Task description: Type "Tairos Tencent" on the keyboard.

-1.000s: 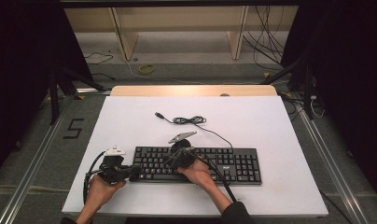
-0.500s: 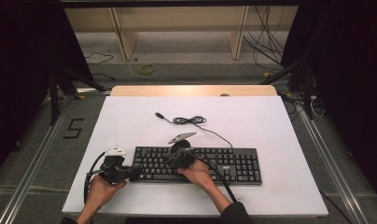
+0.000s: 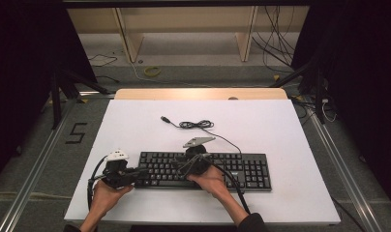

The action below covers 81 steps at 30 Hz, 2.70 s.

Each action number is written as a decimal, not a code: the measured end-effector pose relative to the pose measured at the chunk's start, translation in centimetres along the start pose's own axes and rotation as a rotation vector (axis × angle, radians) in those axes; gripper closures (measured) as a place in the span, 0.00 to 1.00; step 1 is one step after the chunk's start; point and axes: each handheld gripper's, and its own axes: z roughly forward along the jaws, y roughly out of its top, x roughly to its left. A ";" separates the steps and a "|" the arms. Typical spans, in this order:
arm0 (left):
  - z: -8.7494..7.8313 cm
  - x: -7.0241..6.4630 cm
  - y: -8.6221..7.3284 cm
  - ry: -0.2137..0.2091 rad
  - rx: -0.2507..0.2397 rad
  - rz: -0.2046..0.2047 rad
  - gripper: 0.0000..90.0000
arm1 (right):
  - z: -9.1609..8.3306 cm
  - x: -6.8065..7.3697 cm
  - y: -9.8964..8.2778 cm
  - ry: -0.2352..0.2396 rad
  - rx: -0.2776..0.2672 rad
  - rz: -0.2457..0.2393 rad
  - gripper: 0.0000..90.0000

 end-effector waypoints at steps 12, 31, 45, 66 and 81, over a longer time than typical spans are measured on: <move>0.2 -0.4 0.5 -0.025 -0.055 -0.007 0.60 | -2.2 0.1 -0.8 0.013 -0.035 -0.006 0.55; 0.8 -0.5 0.8 -0.024 -0.070 -0.011 0.43 | -4.3 -0.7 -2.0 -0.004 -0.057 0.013 0.45; 1.3 -0.2 1.3 -0.024 -0.076 -0.007 0.36 | -5.5 -0.7 -3.1 -0.002 -0.068 0.013 0.38; 2.4 -0.2 2.5 -0.029 -0.035 0.011 0.40 | -5.7 0.2 -3.4 0.023 -0.066 0.003 0.35; 3.4 -0.5 3.2 -0.027 0.045 0.071 0.73 | -5.7 0.5 -3.4 0.023 -0.060 -0.011 0.35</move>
